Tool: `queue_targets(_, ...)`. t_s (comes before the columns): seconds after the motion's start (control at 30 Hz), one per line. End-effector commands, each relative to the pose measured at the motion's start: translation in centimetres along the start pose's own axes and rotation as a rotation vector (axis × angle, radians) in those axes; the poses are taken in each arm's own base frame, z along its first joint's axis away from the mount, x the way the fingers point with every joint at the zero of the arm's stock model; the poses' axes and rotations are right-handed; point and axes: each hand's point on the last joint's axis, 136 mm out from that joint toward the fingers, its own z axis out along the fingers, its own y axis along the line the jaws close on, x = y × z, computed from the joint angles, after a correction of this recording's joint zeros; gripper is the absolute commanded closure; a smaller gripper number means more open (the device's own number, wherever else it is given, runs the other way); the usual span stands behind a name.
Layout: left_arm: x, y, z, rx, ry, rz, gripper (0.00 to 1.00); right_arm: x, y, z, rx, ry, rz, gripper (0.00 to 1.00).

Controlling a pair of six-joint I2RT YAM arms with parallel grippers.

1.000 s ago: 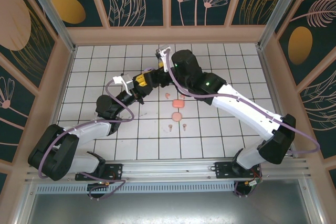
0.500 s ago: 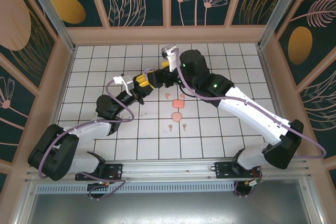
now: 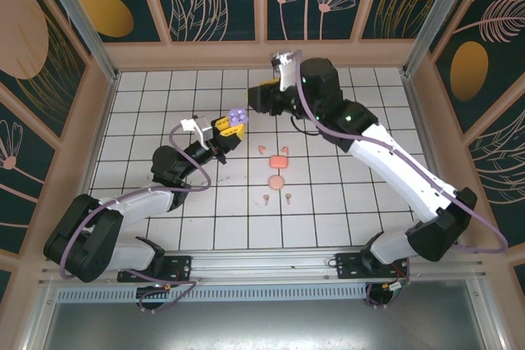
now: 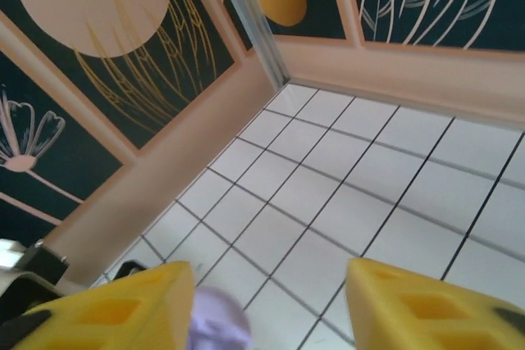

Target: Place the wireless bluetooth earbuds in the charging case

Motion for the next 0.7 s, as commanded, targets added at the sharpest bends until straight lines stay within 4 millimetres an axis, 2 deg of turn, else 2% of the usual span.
queue_targets(0.0, 0.0, -0.7, 0.6, 0.041, 0.022, 0.053, 1.00, 1.0, -0.6, 1.8, 0.003, 0.099, 0.026, 0.72)
queue_targets(0.07, 0.6, -0.7, 0.6, 0.044, 0.044, 0.057, 1.00, 1.3, -1.3, 2.9, 0.017, 0.139, 0.026, 0.85)
queue_targets(0.17, 1.1, -0.6, 0.6, 0.050, 0.059, 0.062, 1.00, 1.8, -2.0, 4.2, 0.023, 0.196, 0.037, 0.96)
queue_targets(0.27, 1.1, -0.7, 0.8, 0.056, 0.060, 0.064, 1.00, 2.8, -2.4, 5.1, 0.024, 0.255, 0.035, 0.97)
queue_targets(0.4, 0.9, -0.6, 1.1, 0.058, 0.059, 0.064, 1.00, 4.7, -2.1, 5.3, -0.006, 0.321, 0.039, 1.00)
queue_targets(0.67, 0.6, -0.1, 1.6, 0.041, 0.046, 0.055, 1.00, 8.9, 0.3, 2.8, -0.069, 0.400, 0.025, 1.00)
